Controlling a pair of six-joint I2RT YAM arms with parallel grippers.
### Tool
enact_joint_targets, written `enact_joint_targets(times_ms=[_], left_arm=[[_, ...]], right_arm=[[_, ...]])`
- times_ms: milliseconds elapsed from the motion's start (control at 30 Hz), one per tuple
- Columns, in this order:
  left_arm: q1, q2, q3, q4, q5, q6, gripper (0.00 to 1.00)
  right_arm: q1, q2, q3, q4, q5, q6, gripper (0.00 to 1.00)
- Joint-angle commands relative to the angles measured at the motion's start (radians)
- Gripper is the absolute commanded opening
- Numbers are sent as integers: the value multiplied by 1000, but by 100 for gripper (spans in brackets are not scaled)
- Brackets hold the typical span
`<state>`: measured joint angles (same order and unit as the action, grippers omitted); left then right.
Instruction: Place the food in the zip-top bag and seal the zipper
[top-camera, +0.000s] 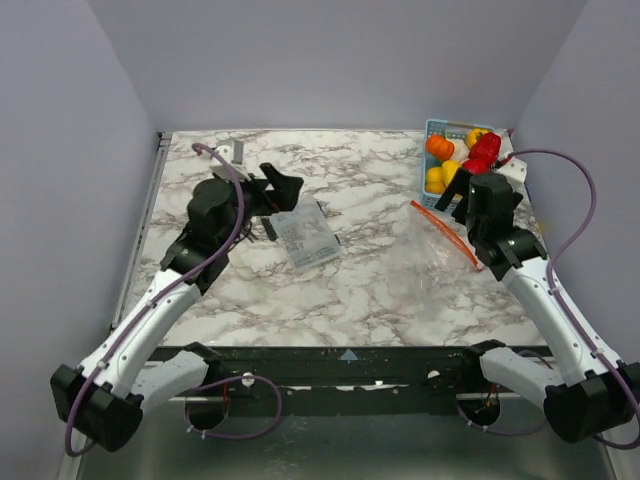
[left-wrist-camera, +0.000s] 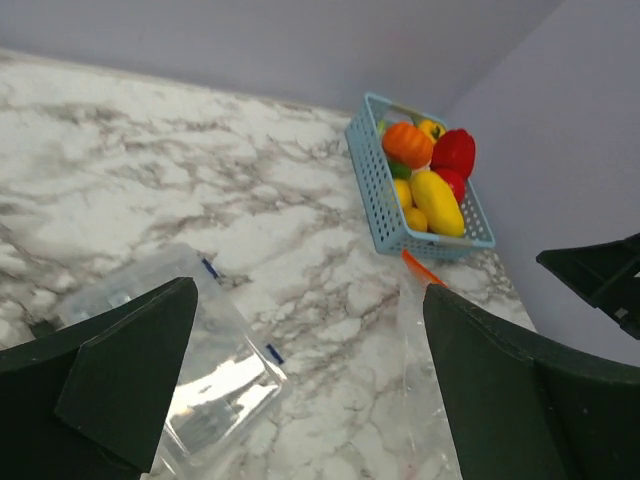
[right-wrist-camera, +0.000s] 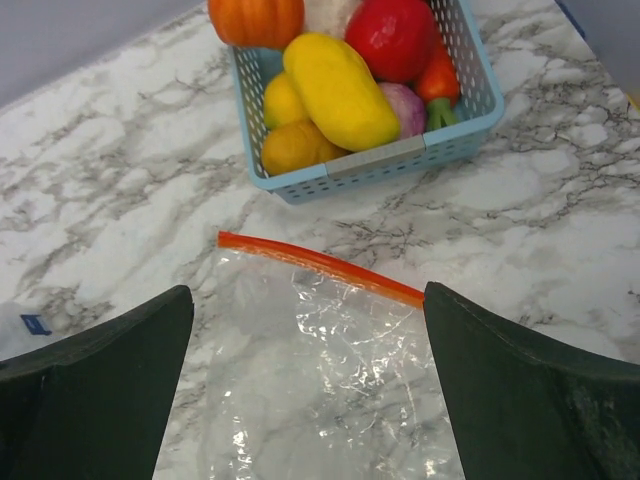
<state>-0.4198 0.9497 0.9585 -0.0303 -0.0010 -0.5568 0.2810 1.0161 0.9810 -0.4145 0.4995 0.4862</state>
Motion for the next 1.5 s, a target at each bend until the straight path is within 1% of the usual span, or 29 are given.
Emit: enact_joint_targets(times_ms=[0,33,100,167,300,367,467,533,633,867,967,1033,1167,1267,1333,1400,1433,1467], left_arm=[[-187,131,37,-59,-224,-154,98],[-240,157,58,-82,-262,-163,95],[-331,221,98,-150,-360,-216,94],[-398,271,112,-172,-392,-273,95],[-516,363,140,-222,-456,-370,99],[-569,407,151,-236,-456,-427,98],[-645,462,168,-228,-438,-516,98],[-684,497,168,-177,-411,-556,98],[-726,560,196,-125,-376,-580,99],[-768,700,285,-202,-350,-659,99],[-772,744,297,-186,-314,-678,99],[-772,770,309,-185,-298,-682,98],[-772,808,349,-228,-315,-660,91],[-760,857,406,-240,-295,-572,85],[-742,881,436,-282,-264,-553,75],[-730,878,418,-271,-263,-533,64],[-724,872,403,-256,-266,-515,55],[-718,863,386,-239,-268,-496,50]], right_arm=[[-3,95,27,-122,26,-7,100],[-3,121,26,-128,32,-5,100],[-3,170,30,-138,26,-4,100],[-3,219,53,-165,33,24,100],[-3,307,113,-233,53,75,100],[-3,317,120,-242,63,91,100],[-3,249,72,-194,66,89,100],[-3,191,41,-160,77,88,100],[-5,104,26,-149,83,93,100],[-5,-107,-31,-45,-38,52,100],[-5,-145,-46,-26,-56,44,100],[-5,-142,-45,-29,-59,42,100],[-4,-122,-39,-53,-76,48,100],[-5,-112,-48,-54,-98,48,100],[-5,-106,-58,-53,-112,51,100],[-5,-98,-68,-48,-134,49,100],[-5,-96,-72,-45,-147,46,100],[-5,-92,-77,-43,-156,44,100]])
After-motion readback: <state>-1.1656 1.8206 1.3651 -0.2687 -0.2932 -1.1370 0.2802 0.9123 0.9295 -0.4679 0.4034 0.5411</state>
